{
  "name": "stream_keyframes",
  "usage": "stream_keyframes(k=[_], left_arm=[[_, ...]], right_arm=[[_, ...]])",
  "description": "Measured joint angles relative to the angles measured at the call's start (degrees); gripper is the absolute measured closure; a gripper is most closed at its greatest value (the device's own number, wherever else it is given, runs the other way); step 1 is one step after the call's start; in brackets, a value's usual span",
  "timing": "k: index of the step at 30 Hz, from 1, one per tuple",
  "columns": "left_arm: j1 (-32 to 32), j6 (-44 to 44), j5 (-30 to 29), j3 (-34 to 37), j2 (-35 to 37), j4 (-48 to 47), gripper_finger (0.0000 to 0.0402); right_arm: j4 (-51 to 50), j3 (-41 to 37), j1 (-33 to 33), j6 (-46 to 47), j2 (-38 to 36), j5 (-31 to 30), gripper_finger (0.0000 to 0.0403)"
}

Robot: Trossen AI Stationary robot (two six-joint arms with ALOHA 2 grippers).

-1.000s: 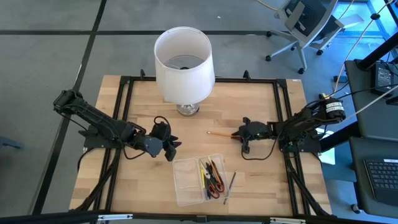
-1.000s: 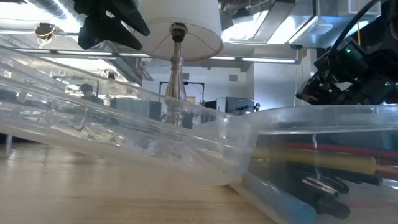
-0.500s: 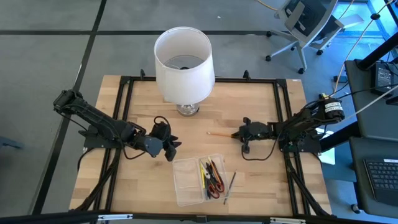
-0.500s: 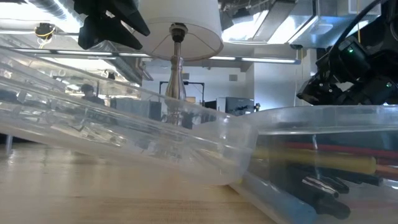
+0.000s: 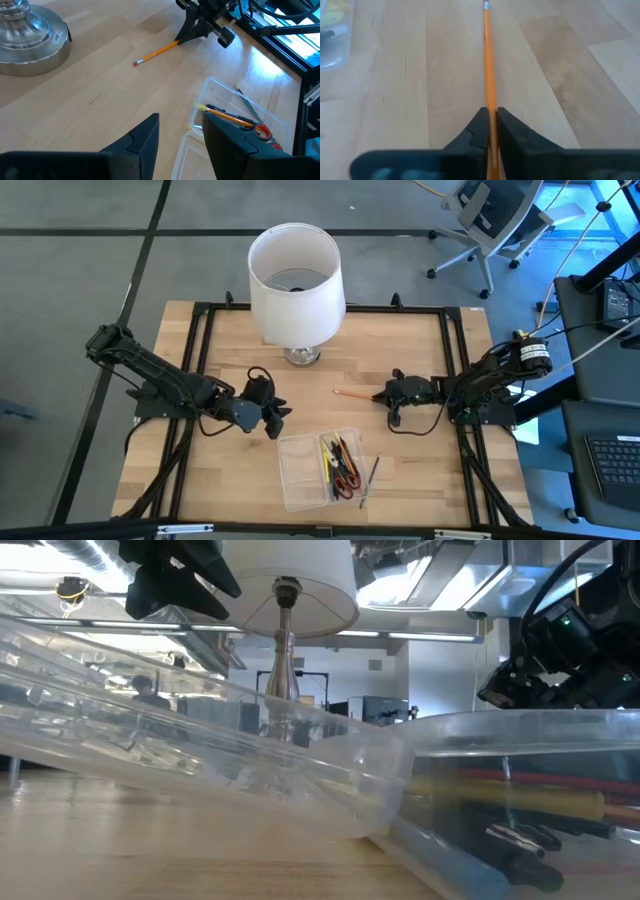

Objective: Pick & place school supplies into a supply box
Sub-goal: Put the orange pencil into the transparent supply box

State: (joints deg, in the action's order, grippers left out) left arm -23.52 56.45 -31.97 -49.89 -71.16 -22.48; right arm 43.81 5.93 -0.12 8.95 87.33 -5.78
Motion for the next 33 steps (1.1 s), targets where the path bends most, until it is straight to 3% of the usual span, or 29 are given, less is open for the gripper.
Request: stream_keyframes(k=[19,25,33], left_arm=[[0.0,0.0,0.0,0.0,0.0,0.0,0.0258],[0.0,0.0,0.0,0.0,0.0,0.0,0.0258],[0.0,0.0,-0.2,0.0,0.0,0.0,0.0258]], right_arm=[[2.5,0.3,0.0,1.4,-0.1,1.0,0.0378],[2.3,1.1,0.0,0.8,-0.1,1.6,0.0397],[-4.5,1.9,0.0,3.7,-0.5,8.6,0.0373]])
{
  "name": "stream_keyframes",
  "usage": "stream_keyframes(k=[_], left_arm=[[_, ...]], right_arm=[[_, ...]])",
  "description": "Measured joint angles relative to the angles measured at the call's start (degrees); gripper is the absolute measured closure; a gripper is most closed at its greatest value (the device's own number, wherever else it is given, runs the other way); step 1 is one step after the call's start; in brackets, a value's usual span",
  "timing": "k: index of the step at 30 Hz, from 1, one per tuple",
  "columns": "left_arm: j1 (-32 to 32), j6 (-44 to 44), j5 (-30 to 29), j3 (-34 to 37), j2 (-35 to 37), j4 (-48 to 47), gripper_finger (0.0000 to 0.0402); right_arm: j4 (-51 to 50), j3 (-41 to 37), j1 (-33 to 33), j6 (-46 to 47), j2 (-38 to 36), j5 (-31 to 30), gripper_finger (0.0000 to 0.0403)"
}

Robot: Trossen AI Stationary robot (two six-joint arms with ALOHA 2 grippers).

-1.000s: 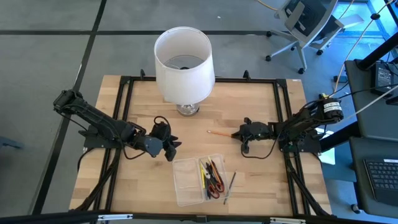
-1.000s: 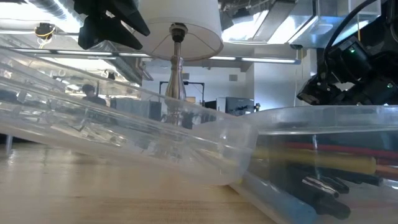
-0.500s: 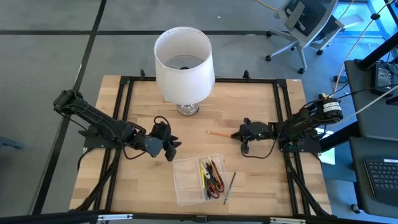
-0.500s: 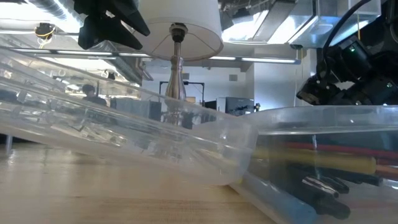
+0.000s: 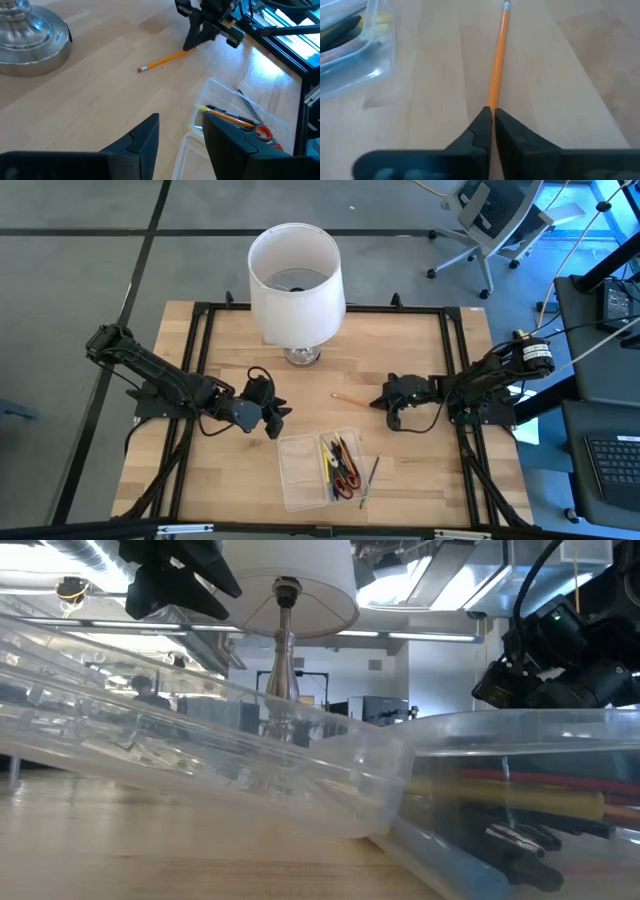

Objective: Pick & place school supplies into a supply box
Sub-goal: Put the orange pencil into the transparent supply box

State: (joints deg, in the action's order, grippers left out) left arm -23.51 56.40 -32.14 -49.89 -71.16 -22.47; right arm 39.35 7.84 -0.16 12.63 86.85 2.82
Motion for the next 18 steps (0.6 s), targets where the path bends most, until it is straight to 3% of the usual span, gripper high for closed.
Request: stream_keyframes(k=[9,18], left_arm=[[1.7,-3.3,-1.0,0.0,-3.2,0.6,0.0258],[8.5,-20.6,1.3,0.0,-12.7,10.3,0.0258]], right_arm=[[-1.0,0.0,0.0,-0.9,0.0,0.2,0.036],[1.6,-0.4,0.0,-1.0,0.3,0.3,0.0361]])
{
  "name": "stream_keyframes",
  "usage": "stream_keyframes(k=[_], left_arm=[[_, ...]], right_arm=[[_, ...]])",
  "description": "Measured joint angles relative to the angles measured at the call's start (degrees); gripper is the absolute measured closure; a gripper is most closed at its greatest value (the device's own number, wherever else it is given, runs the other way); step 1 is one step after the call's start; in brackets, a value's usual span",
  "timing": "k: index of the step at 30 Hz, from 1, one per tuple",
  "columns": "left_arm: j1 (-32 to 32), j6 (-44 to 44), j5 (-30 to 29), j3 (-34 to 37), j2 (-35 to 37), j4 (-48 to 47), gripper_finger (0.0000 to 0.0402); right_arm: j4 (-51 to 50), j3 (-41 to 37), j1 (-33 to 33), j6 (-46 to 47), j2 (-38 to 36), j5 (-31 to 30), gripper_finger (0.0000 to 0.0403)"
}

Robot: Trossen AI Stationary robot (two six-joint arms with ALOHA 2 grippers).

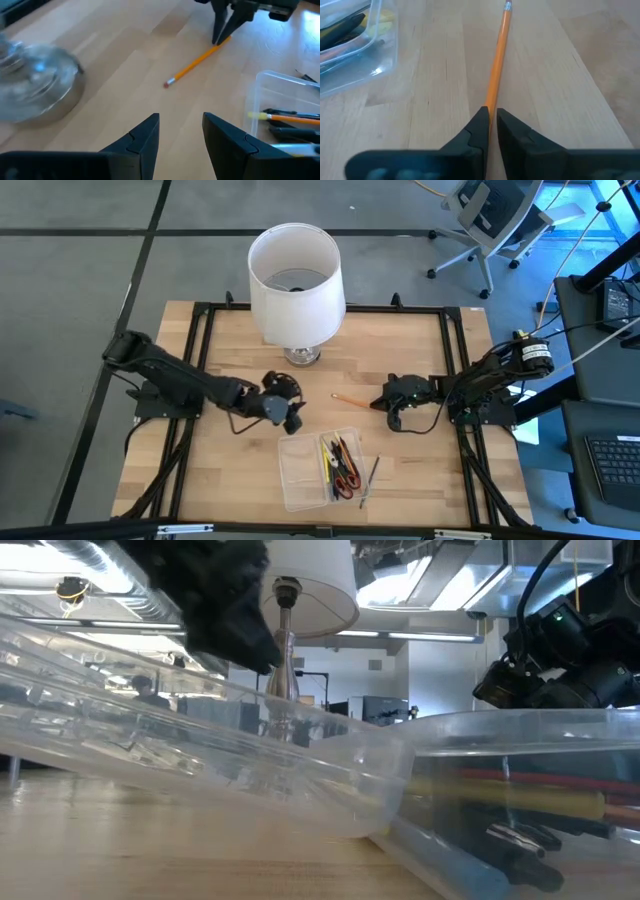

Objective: Pick & place school supplies into a supply box
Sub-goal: Put the orange pencil into the transparent supply box

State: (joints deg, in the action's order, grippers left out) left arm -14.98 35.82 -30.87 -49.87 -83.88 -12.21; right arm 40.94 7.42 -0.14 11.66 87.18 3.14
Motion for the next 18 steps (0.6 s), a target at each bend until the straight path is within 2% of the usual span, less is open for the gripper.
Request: stream_keyframes(k=[6,13,18], left_arm=[[6.4,-12.7,8.5,0.0,-5.9,10.2,0.0258],[11.5,-29.7,15.3,0.0,-13.2,22.0,0.0258],[14.6,-34.7,23.7,0.0,-18.0,29.1,0.0258]], right_arm=[[-0.4,0.0,0.0,0.0,0.0,0.0,0.0361],[-0.4,0.0,0.0,0.4,0.0,0.0,0.0361],[-0.5,0.0,0.0,3.4,0.0,0.0,0.0361]])
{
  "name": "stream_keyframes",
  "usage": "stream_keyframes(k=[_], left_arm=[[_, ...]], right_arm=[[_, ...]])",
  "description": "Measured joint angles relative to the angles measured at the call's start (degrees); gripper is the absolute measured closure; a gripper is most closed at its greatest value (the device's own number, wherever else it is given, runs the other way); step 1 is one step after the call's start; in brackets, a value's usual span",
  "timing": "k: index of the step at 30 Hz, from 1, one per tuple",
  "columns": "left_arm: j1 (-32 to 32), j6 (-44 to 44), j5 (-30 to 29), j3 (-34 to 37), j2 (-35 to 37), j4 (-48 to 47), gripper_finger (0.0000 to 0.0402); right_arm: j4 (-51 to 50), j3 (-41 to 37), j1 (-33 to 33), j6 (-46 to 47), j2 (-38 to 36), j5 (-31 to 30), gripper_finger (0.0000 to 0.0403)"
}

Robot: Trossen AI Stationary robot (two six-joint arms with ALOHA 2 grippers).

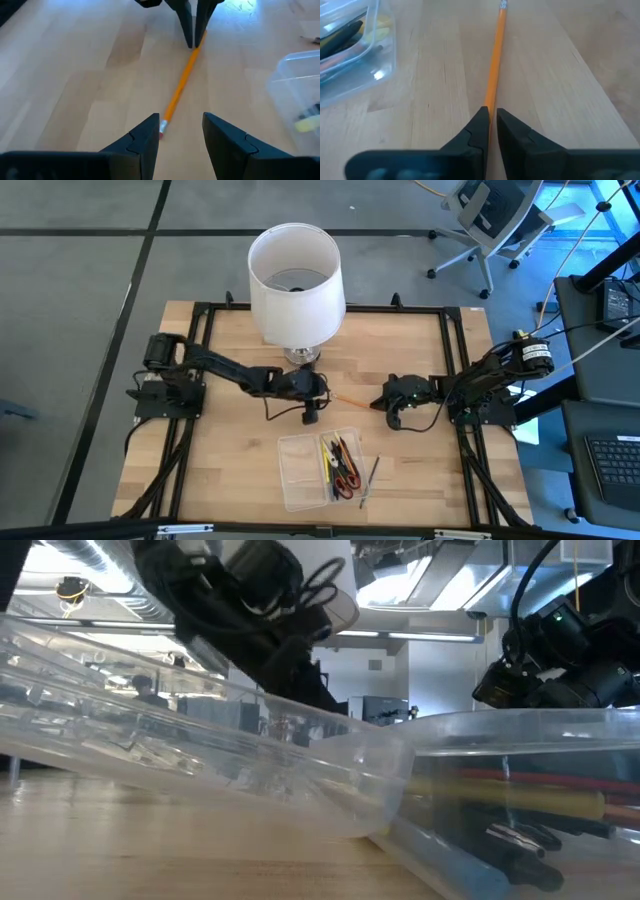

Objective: Pick & place school supplies into a supply box
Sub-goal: Put the orange pencil into the transparent supply box

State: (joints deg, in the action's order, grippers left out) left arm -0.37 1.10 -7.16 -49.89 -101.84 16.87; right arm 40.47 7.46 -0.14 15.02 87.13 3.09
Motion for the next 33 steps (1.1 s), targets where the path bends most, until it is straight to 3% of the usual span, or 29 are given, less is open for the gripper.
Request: stream_keyframes(k=[15,25,33], left_arm=[[10.0,-7.9,20.9,0.0,-13.1,14.3,0.0258],[10.7,-11.7,22.8,-0.2,-17.3,17.4,0.0266],[10.5,-17.1,23.0,-0.3,-17.4,15.9,0.0346]], right_arm=[[-0.2,0.0,0.0,2.7,0.0,0.0,0.0361],[-0.2,0.0,0.0,2.9,0.0,0.0,0.0361],[-0.2,0.0,0.0,2.9,0.0,-0.2,0.0361]])
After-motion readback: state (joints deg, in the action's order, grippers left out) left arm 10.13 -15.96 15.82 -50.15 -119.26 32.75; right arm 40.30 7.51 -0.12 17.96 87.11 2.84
